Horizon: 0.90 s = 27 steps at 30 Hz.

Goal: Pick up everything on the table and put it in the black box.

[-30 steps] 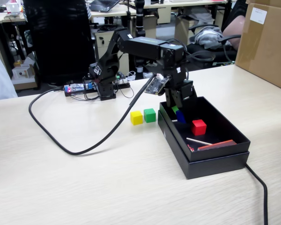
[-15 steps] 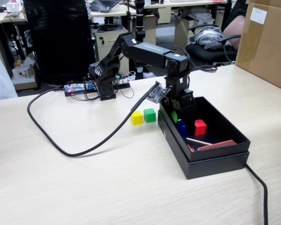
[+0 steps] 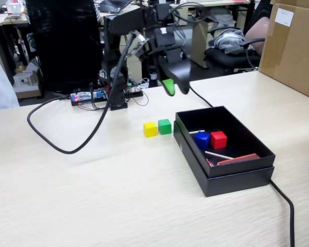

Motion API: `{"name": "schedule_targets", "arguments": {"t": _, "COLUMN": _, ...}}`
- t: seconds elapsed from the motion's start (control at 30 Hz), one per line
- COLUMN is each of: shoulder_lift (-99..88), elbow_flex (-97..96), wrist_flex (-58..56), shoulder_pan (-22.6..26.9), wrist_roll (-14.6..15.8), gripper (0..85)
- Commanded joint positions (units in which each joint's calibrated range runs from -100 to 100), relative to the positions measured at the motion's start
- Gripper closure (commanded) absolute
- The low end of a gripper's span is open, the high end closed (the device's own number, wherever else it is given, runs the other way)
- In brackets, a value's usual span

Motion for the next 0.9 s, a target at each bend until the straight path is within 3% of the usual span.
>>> {"name": "schedule_targets", "arguments": {"t": 0.0, "shoulder_lift": -11.8, "elbow_flex": -7.8, "wrist_flex": -0.1, "shoulder_pan": -0.8, "wrist_roll": -0.3, "gripper": 38.8}}
{"name": "schedule_targets", "arguments": {"t": 0.2, "shoulder_lift": -16.8, "elbow_flex": -24.8, "wrist_flex": 0.5, "shoulder_pan": -1.1, "wrist_roll": 1.3, "gripper": 37.8}}
{"name": "schedule_targets", "arguments": {"t": 0.37, "shoulder_lift": -10.6, "elbow_flex": -33.5, "wrist_flex": 8.1, "shoulder_pan": -1.4, "wrist_roll": 1.6, "gripper": 37.4}}
{"name": "schedule_targets", "arguments": {"t": 0.87, "shoulder_lift": 12.8, "elbow_flex": -33.1, "wrist_flex": 17.1, "shoulder_pan": -1.8, "wrist_roll": 2.5, "gripper": 39.4}}
